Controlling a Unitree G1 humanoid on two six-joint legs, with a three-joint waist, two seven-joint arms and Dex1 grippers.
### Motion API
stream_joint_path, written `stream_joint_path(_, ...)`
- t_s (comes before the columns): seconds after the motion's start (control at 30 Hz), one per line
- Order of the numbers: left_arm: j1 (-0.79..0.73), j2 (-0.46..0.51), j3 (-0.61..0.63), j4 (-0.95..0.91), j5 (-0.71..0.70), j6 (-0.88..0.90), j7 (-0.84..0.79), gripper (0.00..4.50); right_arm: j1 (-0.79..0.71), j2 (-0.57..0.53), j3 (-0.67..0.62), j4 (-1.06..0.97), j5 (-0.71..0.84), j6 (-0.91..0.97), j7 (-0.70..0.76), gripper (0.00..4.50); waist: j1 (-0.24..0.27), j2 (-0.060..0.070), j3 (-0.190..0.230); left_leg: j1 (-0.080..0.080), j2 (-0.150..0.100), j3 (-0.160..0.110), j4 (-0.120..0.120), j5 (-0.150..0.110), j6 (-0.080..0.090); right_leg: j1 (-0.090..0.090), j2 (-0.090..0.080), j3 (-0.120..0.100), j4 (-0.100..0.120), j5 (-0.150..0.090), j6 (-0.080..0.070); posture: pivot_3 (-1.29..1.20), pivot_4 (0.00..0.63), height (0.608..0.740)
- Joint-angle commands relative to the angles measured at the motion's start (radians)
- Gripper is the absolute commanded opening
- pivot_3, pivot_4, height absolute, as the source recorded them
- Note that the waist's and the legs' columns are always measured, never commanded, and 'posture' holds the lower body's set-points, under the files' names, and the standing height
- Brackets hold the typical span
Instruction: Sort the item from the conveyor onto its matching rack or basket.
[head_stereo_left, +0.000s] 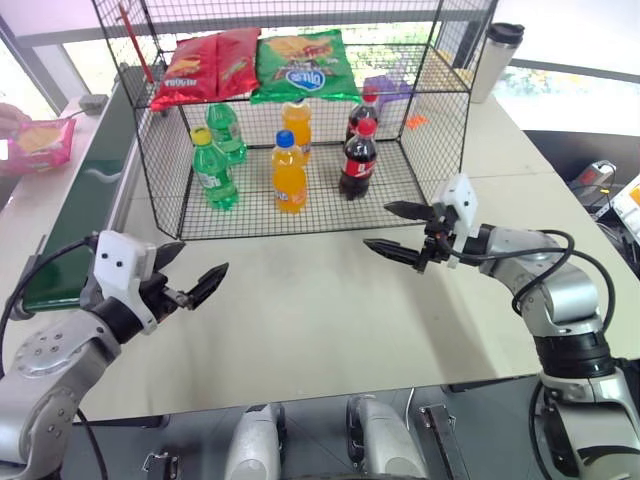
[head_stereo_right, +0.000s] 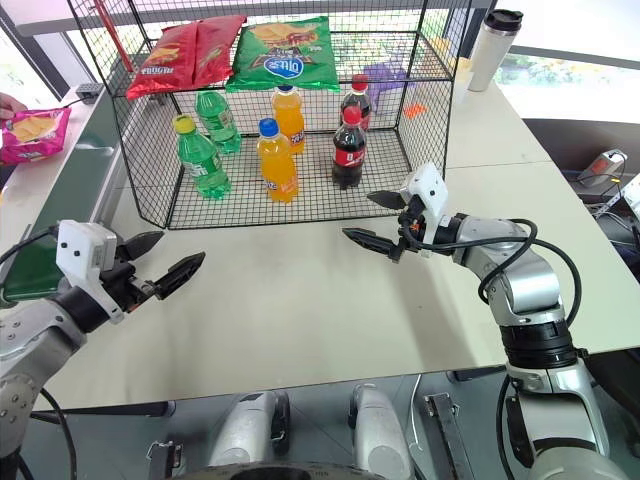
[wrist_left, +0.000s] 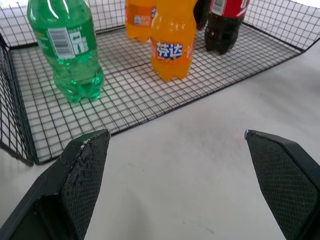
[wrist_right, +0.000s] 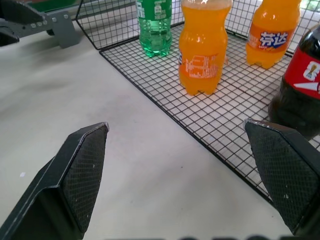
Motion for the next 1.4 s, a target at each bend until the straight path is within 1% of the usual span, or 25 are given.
stream_joint_path(0.03,-0.016,0.001,-0.009,0.009,0.024,-0.034,-0.004,4.47,-0.009,0.006,-0.013,-0.022,-0.003,-0.022,-0.009,4.5,0.0,0.0,0.0,0.0,0.0,0.0,0.0,0.0,0.0,0.0,0.0,0.0,0.0,0.0,0.0,0.0,0.15,0.74)
stream_joint_path(0.33,-0.046,-0.009,-0.026,0.023,0.045,-0.049,-0.003,4.47,-0.021,0.024,-0.011,0.0,-0.02,-0.045,-0.022,4.5,0.0,0.0,0.0,0.0,0.0,0.0,0.0,0.0,0.0,0.0,0.0,0.0,0.0,0.0,0.0,0.0,0.15,0.74)
stream_joint_path(0.7,-0.019,-0.026,-0.037,0.013,0.068,-0.051,-0.003,4.47,-0.021,0.023,-0.01,0.007,-0.034,-0.048,-0.02,4.5,0.0,0.0,0.0,0.0,0.0,0.0,0.0,0.0,0.0,0.0,0.0,0.0,0.001,0.0,0.0,0.0,0.15,0.74)
stream_joint_path(0.83,-0.004,-0.05,-0.029,0.016,0.063,-0.037,0.026,4.47,-0.03,0.024,-0.007,0.009,-0.035,-0.045,-0.019,4.5,0.0,0.0,0.0,0.0,0.0,0.0,0.0,0.0,0.0,0.0,0.0,0.0,0.001,0.0,0.0,0.0,0.15,0.74)
stream_joint_path(1.0,0.001,-0.034,-0.014,-0.013,0.07,-0.029,0.034,4.47,-0.041,0.026,-0.004,0.014,-0.035,-0.044,-0.015,4.5,0.001,0.0,0.0,0.0,0.0,0.0,0.001,0.0,0.0,0.0,0.0,0.0,0.001,0.0,0.0,0.0,0.15,0.74)
stream_joint_path(1.03,-0.012,-0.017,0.005,-0.019,0.067,-0.022,0.036,4.47,-0.053,0.033,-0.011,0.013,-0.022,-0.033,-0.02,4.5,0.0,0.0,0.0,0.0,0.0,0.0,0.001,0.0,0.0,0.0,0.0,0.0,0.001,0.0,0.0,0.0,0.15,0.74)
stream_joint_path(1.1,-0.084,0.021,0.108,0.008,0.023,-0.003,0.063,4.47,-0.103,0.064,-0.046,-0.005,0.052,0.027,-0.036,4.5,-0.001,-0.001,0.0,0.0,0.0,0.0,0.001,0.0,0.0,0.0,0.0,0.0,0.002,0.0,0.0,0.0,0.15,0.74)
stream_joint_path(1.17,-0.138,0.079,0.187,0.044,0.029,0.007,0.076,4.47,-0.152,0.085,-0.065,-0.023,0.099,0.077,-0.049,4.5,-0.002,-0.001,0.0,0.0,0.0,-0.001,0.002,0.0,0.0,-0.001,0.001,0.0,0.005,0.0,0.0,0.0,0.15,0.74)
stream_joint_path(1.2,-0.132,0.149,0.211,0.062,0.099,-0.017,0.054,4.47,-0.178,0.093,-0.066,-0.028,0.117,0.093,-0.05,4.5,-0.005,0.0,0.0,0.001,0.0,-0.001,0.002,0.0,0.0,-0.001,0.001,0.0,0.005,0.0,0.0,0.0,0.15,0.74)
stream_joint_path(1.27,-0.064,0.3,0.213,0.101,0.299,-0.093,0.018,4.47,-0.216,0.108,-0.053,-0.039,0.141,0.111,-0.051,4.5,-0.008,0.0,0.0,0.001,0.0,0.0,0.0,0.0,0.0,-0.001,0.001,0.0,0.004,0.0,0.0,0.0,0.15,0.74)
stream_joint_path(1.3,-0.032,0.349,0.206,0.116,0.37,-0.127,0.006,4.47,-0.227,0.112,-0.046,-0.043,0.146,0.116,-0.051,4.5,-0.008,0.0,0.0,0.001,0.0,0.0,-0.001,0.0,0.0,-0.001,0.001,0.0,0.004,0.0,0.0,0.0,0.15,0.74)
stream_joint_path(1.37,0.111,0.489,0.159,0.201,0.651,-0.286,0.016,4.47,-0.258,0.132,0.007,-0.054,0.104,0.084,-0.056,4.5,-0.006,0.001,0.0,0.001,0.0,0.002,-0.004,0.0,0.0,-0.002,0.0,0.0,0.002,0.0,0.0,0.0,0.15,0.74)
stream_joint_path(1.4,0.158,0.534,0.139,0.241,0.757,-0.354,0.028,4.47,-0.274,0.141,0.033,-0.056,0.075,0.06,-0.059,4.5,-0.006,0.001,0.0,0.001,0.001,0.002,-0.004,0.0,0.0,-0.003,0.0,0.0,0.001,0.0,0.0,0.0,0.15,0.74)
